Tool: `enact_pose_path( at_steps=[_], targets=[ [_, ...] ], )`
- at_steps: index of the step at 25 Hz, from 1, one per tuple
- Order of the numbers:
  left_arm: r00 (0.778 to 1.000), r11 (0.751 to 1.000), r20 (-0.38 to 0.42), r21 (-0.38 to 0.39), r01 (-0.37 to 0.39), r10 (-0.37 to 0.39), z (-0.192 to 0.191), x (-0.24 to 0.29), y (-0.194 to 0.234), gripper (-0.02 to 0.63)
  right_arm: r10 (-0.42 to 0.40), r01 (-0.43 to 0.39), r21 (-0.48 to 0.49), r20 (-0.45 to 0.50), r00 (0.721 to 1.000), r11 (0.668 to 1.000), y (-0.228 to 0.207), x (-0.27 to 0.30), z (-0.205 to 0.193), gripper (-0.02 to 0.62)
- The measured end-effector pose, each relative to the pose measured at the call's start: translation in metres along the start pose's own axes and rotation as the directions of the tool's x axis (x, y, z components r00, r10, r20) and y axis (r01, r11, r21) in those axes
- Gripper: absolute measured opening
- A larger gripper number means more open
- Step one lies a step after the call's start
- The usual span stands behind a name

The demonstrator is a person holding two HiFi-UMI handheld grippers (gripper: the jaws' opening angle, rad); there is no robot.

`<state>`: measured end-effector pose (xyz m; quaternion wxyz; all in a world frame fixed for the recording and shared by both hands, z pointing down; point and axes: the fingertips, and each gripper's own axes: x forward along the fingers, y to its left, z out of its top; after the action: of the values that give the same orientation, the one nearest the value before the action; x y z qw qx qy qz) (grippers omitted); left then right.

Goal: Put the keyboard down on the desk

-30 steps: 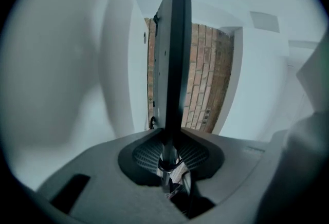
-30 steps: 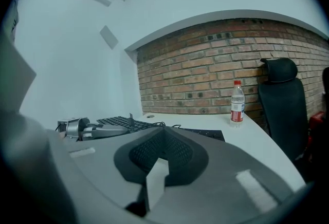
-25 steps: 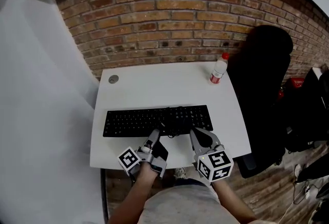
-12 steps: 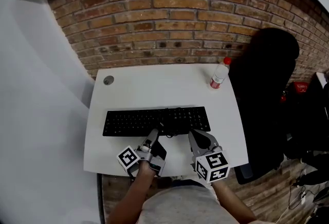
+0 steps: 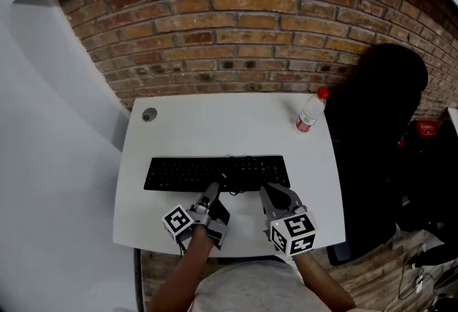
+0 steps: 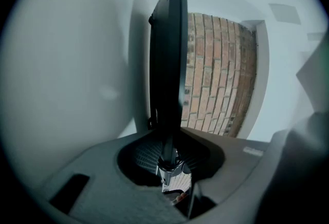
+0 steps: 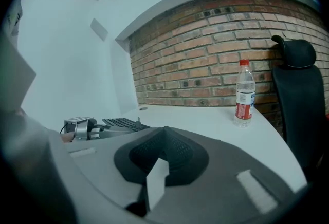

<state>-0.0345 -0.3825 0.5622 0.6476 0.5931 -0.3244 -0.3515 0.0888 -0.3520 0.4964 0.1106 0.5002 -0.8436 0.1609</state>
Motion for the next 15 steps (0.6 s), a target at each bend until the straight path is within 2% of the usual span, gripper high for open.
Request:
enact_pose_path(
  at_steps=[8, 15],
  targets=[
    [1.0, 1.0, 0.007, -0.018, -0.016, 0.017, 0.003, 0.006, 0.003, 0.084, 0.055, -0.056, -0.019, -0.025, 0.998, 0.998, -0.002, 0.019, 0.002, 0.006],
    [0.998, 0.999, 0.041, -0.01, -0.045, 0.046, 0.004, 0.005, 0.008, 0.078, 0.056, -0.057, -0.037, -0.039, 0.998, 0.998, -0.003, 0.025, -0.004, 0.006]
  ],
)
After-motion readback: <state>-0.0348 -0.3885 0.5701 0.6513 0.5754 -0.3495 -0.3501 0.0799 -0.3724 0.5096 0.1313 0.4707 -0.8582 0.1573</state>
